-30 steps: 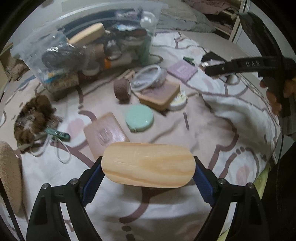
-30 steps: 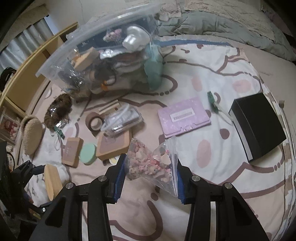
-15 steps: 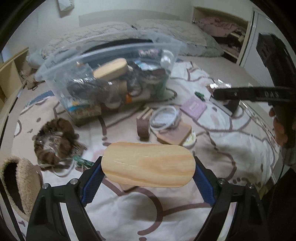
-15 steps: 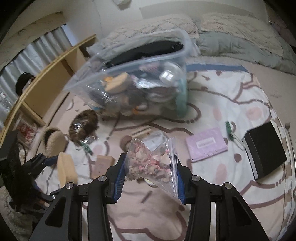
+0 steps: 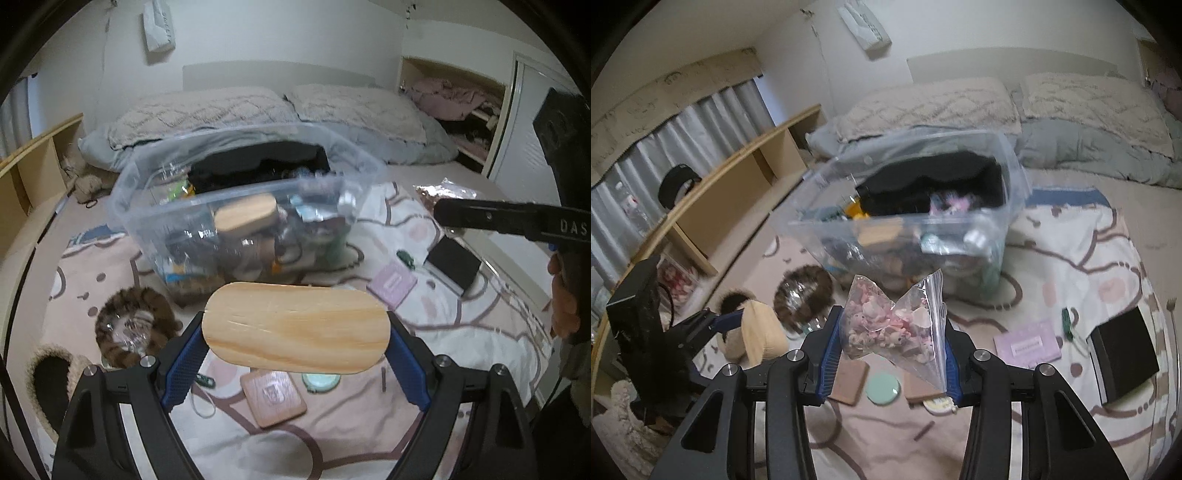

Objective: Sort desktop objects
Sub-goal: 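Lift the pink bag with the right gripper and the brush with the left toward the clear box, then lower the wooden brush into the clear box and open the left gripper while the right carries the bag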

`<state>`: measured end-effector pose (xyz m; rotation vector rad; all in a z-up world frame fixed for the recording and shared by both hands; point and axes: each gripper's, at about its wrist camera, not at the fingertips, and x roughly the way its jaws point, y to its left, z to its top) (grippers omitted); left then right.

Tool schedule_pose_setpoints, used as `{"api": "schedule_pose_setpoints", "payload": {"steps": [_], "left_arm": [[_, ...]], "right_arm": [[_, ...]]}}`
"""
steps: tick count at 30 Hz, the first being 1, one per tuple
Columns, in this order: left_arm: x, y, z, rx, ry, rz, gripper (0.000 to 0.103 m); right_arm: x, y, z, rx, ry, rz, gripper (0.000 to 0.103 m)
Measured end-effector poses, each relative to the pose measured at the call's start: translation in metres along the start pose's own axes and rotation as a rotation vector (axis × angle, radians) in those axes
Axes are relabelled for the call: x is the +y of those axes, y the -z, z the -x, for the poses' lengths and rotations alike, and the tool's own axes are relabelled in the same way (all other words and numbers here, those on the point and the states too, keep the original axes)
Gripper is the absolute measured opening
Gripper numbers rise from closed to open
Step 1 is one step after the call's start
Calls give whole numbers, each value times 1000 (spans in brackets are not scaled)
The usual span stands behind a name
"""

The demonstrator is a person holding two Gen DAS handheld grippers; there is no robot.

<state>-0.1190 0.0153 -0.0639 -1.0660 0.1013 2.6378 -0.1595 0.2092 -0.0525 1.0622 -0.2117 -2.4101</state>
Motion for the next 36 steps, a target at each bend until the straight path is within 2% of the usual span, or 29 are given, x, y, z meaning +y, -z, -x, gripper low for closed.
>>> {"api": "schedule_pose_setpoints", "payload": {"steps": [5, 10, 15, 20, 27, 36], "left_arm": [[-2, -21, 10, -44, -24, 9, 90], [-1, -51, 25, -122, -49, 15, 90], [13, -88, 38, -203, -48, 79, 90], [27, -119, 40, -239, -58, 137, 90], [44, -138, 18, -200, -50, 185, 90], [49, -144, -56, -128, 19, 239, 90]], "right_arm": [[6, -13, 8, -42, -1, 16, 47], [9, -29, 21, -100, -7, 8, 47], [10, -52, 38, -177, 6, -2, 47], [13, -73, 53, -256, 9, -13, 47], [14, -95, 46, -285, 12, -45, 47], [8, -120, 15, -322, 47, -92, 47]]}}
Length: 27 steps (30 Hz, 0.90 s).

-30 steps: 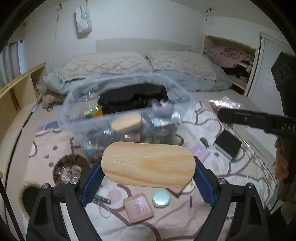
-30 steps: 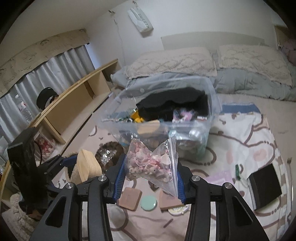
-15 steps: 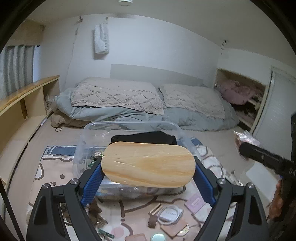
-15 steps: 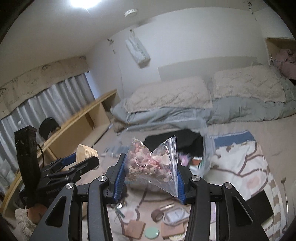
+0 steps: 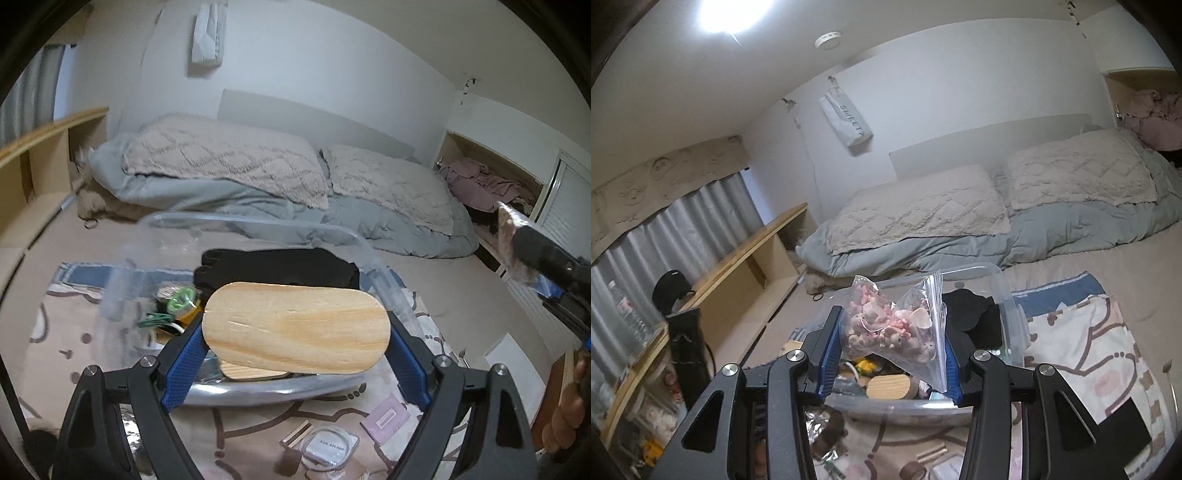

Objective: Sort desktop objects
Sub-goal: 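Lower the wooden brush into the clear box and open the left gripper while the right carries the bag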

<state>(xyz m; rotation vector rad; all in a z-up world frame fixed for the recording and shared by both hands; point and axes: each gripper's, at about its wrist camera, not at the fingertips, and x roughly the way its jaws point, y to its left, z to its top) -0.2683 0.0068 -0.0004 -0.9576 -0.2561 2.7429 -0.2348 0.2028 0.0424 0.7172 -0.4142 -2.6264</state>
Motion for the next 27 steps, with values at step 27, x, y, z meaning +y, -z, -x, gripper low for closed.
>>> {"api": "schedule_pose_setpoints", "payload": {"steps": [27], "left_arm": [[6, 16, -111, 241, -82, 47, 90]], "right_arm": [[-30, 26, -74, 174, 67, -51, 47]]}}
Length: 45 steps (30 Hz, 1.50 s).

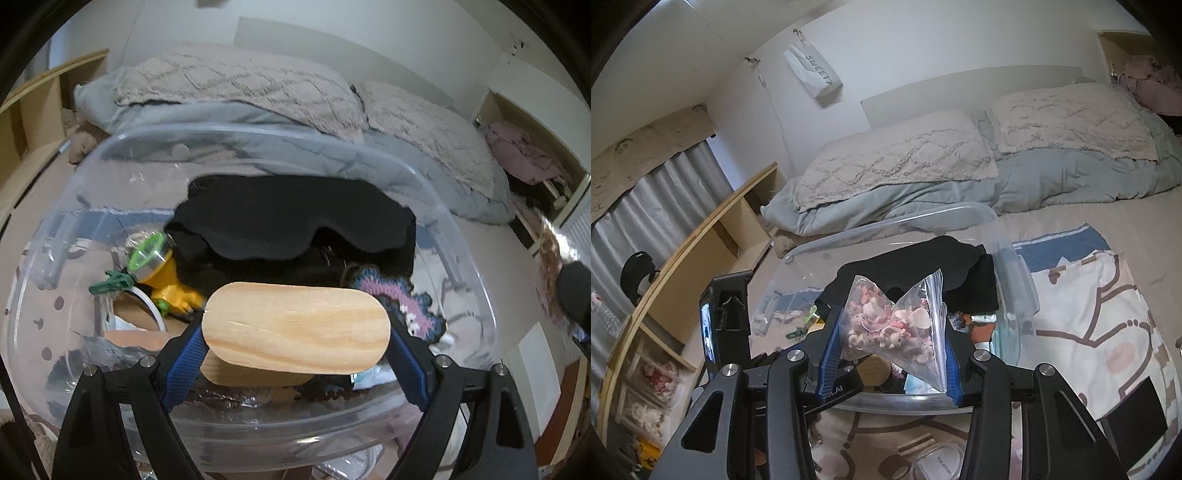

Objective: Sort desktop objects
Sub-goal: 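Lower the wooden brush into the clear box and open the left gripper while the right carries the bag, then lower the pink bag into the clear box and open the right gripper while the left withdraws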

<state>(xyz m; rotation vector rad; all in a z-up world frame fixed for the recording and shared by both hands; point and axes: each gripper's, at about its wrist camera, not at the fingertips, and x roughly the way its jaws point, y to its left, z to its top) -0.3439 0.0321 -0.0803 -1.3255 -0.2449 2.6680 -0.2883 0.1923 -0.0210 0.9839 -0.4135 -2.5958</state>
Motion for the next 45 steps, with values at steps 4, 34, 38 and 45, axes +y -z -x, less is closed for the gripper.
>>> {"api": "schedule_pose_setpoints", "payload": {"steps": [4, 34, 38, 45], "left_arm": [[2, 3, -6, 20, -20, -9, 91], [67, 0, 69, -159, -93, 5, 103], [70, 1, 70, -154, -85, 4, 103], [72, 2, 66, -138, -79, -2, 103]], "right_arm": [[1, 2, -4, 12, 1, -5, 47], [4, 15, -72, 130, -3, -44, 47], [12, 13, -86, 121, 31, -11, 47], [11, 12, -103, 138, 27, -43, 47]]}}
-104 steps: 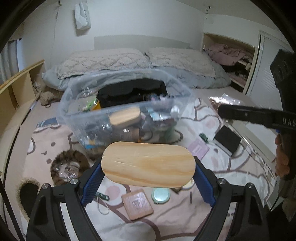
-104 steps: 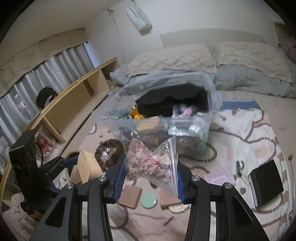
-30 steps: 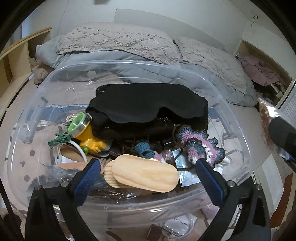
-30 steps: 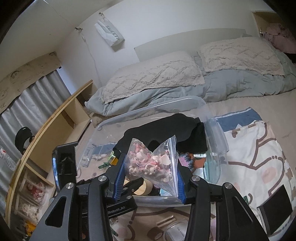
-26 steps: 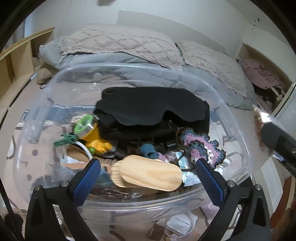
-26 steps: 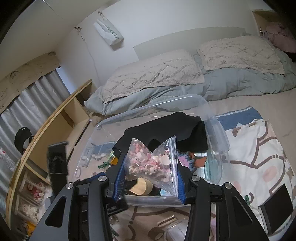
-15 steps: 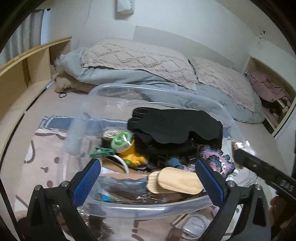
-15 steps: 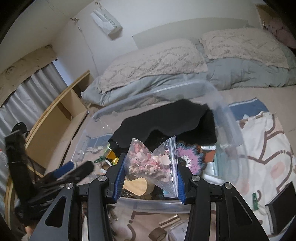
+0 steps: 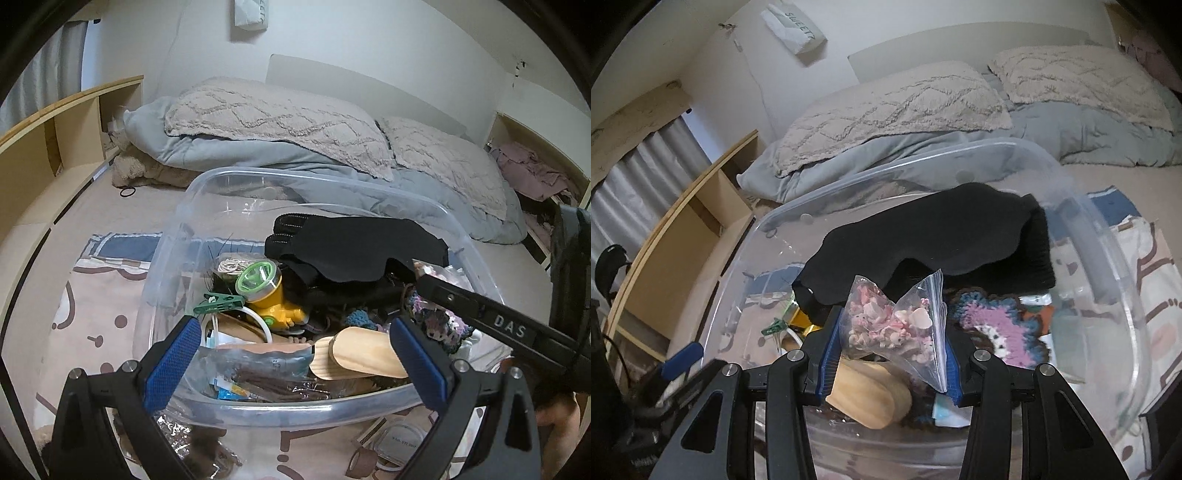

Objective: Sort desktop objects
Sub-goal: 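Lower the pink bag into the clear box and open the right gripper while the left withdraws, then raise both open grippers out of the clear plastic box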

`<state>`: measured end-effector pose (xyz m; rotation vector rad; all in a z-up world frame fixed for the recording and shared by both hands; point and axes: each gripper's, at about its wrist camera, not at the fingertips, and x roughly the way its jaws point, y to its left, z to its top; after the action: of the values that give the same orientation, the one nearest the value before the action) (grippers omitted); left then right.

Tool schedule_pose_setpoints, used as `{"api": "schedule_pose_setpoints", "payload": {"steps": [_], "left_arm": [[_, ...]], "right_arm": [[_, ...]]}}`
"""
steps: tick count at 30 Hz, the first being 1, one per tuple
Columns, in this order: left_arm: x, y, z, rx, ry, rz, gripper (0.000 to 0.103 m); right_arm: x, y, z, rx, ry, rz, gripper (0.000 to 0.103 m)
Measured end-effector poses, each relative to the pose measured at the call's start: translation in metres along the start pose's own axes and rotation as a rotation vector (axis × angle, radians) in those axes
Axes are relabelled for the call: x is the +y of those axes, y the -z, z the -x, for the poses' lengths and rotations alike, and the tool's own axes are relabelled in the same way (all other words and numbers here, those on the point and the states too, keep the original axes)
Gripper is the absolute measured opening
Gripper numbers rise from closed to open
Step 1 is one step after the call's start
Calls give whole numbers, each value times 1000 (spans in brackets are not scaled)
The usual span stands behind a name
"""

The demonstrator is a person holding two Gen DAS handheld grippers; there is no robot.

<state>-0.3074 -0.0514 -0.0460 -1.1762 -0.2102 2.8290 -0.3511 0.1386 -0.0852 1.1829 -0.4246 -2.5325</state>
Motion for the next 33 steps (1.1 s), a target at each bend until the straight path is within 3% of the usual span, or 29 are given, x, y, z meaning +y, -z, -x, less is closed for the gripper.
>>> {"api": "schedule_pose_setpoints", "payload": {"steps": [5, 7, 8, 9, 29, 31, 32, 33], "left_arm": [[4, 0, -2, 8, 6, 15, 103], [5, 1, -2, 8, 5, 14, 103], [6, 1, -2, 9, 5, 13, 103], [6, 1, -2, 10, 5, 14, 103], [5, 2, 1, 16, 8, 8, 103], [5, 2, 1, 17, 9, 8, 103], [5, 2, 1, 17, 9, 7, 103], [5, 2, 1, 16, 8, 6, 103]], "right_arm": [[3, 0, -9, -8, 21, -26, 47], [-1, 0, -10, -13, -1, -59, 61], [-3, 0, -10, -17, -12, -77, 76], [-3, 0, -10, -19, -19, -84, 86], [6, -1, 4, -11, -16, -16, 86], [6, -1, 7, -12, -10, 0, 91], [7, 0, 9, -14, -5, 11, 102], [8, 0, 13, -23, -5, 27, 103]]}}
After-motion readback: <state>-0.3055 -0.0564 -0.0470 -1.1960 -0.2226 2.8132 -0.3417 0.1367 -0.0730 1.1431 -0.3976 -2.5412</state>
